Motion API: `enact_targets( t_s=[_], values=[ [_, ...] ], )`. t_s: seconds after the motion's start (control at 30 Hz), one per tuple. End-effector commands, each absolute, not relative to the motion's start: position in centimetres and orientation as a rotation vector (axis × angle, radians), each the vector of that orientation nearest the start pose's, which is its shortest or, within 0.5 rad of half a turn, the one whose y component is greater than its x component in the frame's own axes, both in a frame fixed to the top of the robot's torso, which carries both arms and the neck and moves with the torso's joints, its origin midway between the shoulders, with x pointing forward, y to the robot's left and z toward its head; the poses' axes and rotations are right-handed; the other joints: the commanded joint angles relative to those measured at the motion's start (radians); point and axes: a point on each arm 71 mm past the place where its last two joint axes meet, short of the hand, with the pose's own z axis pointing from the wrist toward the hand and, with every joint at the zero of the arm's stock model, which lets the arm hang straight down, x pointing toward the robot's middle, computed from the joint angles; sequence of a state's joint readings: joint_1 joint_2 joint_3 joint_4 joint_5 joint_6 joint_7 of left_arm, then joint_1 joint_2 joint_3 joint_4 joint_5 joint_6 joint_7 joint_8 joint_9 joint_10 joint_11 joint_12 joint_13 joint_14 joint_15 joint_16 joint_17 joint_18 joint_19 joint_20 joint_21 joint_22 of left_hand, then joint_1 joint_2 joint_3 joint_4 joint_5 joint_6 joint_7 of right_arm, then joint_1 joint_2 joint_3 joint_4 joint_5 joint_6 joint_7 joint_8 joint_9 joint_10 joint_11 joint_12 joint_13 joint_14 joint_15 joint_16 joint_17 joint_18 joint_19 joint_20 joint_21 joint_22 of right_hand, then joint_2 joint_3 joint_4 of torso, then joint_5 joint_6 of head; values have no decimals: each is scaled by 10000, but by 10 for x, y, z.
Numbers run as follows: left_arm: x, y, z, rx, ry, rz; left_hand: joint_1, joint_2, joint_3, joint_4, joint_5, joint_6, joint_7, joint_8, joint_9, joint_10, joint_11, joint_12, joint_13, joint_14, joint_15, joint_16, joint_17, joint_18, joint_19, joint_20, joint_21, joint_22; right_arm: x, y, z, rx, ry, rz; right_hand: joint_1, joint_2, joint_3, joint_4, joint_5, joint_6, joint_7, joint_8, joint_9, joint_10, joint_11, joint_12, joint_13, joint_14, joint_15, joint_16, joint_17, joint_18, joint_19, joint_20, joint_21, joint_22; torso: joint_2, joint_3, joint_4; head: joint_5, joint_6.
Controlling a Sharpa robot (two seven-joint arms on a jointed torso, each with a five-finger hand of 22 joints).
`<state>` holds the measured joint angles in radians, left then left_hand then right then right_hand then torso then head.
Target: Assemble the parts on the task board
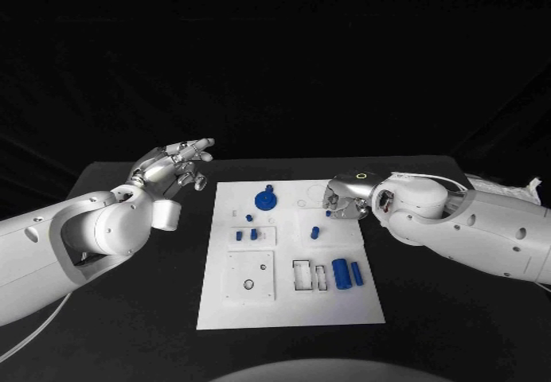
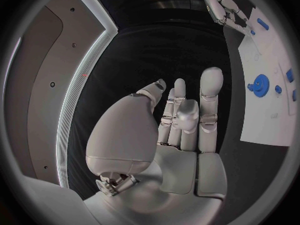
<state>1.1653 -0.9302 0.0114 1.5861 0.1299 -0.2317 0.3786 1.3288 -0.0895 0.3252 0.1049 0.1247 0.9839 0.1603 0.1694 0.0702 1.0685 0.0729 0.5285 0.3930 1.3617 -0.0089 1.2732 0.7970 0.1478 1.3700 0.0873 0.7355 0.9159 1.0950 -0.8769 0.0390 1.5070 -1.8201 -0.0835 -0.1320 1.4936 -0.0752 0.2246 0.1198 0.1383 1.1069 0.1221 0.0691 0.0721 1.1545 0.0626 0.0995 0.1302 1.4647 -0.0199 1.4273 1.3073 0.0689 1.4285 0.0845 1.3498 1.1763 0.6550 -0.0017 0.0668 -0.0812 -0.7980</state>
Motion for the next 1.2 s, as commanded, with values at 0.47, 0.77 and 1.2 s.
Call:
enact_targets(
  t_s=[0.47,0.77,1.2],
  values=[
    [477,232,-172,-12815,13576,-16563,111,9,56,-87,53,-109,-2,62,12,-127,-4,72,13,-97,-3,-58,-47,70,-60,17,-66,-15,477,-216,-234,-5294,18327,3471,-173,-113,1085,-112,-444,246,-45,-25,16,272,-38,-211,-387,687,-147,-66,601,104,11,-135,-72,-29,-6,1,-11,102,-105],
    [477,233,-172,-12824,13584,-16549,123,12,64,-94,54,-114,-2,70,12,-132,-4,83,14,-97,-4,-57,-50,71,-59,17,-68,-16,477,-215,-239,-5340,18537,3438,-271,-115,1403,-192,-483,362,-53,-3,40,402,-55,-220,-474,687,-118,-63,596,101,16,-122,-74,-24,-8,-1,-12,92,-128],
    [477,233,-172,-12832,13593,-16536,138,11,76,-104,54,-131,3,80,10,-148,-1,101,14,-99,-4,-57,-58,81,-69,16,-120,-56,476,-211,-241,-5206,18185,3428,-439,130,2168,-452,-790,657,-29,37,132,797,-49,-230,-583,695,-49,-6,647,87,48,-63,-39,42,-11,-6,-15,83,-160]
  ],
)
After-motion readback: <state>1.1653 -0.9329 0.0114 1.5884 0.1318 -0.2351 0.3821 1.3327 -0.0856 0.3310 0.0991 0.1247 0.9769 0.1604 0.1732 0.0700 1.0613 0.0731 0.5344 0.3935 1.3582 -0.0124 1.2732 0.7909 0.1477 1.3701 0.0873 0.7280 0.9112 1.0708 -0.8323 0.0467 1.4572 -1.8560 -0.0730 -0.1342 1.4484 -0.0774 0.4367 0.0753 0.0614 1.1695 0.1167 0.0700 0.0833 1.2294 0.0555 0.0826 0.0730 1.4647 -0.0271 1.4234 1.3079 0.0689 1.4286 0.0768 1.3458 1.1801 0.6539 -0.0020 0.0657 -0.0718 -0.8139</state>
